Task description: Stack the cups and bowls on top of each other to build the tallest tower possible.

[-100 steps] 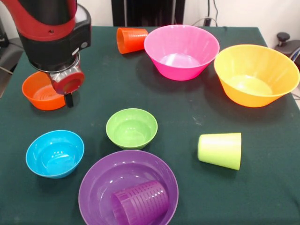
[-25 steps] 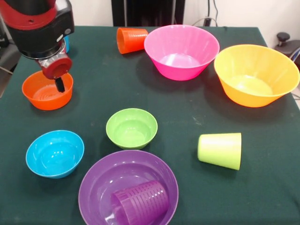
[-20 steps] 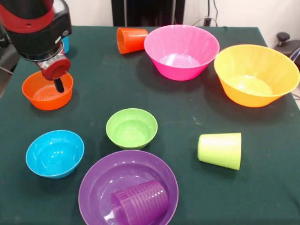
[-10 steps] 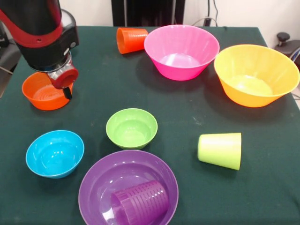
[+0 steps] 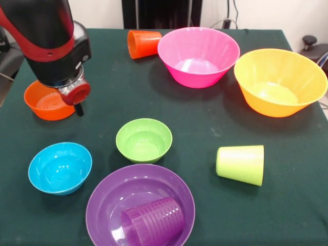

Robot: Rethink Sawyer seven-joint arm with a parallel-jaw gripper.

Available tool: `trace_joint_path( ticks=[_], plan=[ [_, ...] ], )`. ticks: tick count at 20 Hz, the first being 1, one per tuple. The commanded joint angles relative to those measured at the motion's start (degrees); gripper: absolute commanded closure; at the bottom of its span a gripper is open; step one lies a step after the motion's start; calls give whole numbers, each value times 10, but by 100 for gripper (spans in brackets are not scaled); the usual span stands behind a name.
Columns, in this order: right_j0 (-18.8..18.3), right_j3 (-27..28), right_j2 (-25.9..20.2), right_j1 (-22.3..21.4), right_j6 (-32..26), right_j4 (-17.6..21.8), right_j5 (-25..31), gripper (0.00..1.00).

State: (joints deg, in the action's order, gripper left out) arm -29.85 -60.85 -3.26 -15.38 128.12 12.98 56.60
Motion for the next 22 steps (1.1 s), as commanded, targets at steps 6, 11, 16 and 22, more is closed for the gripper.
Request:
trace_joint_path(
  ticks=[6, 11, 16, 22],
  plan=[
    [-2, -9, -64, 45, -126, 42, -76, 0],
    [-11, -18, -66, 45, -137, 48, -87, 0],
    [-18, -21, -68, 45, -145, 47, -88, 0],
    [-15, -24, -67, 36, -147, 49, -78, 0]
  ],
)
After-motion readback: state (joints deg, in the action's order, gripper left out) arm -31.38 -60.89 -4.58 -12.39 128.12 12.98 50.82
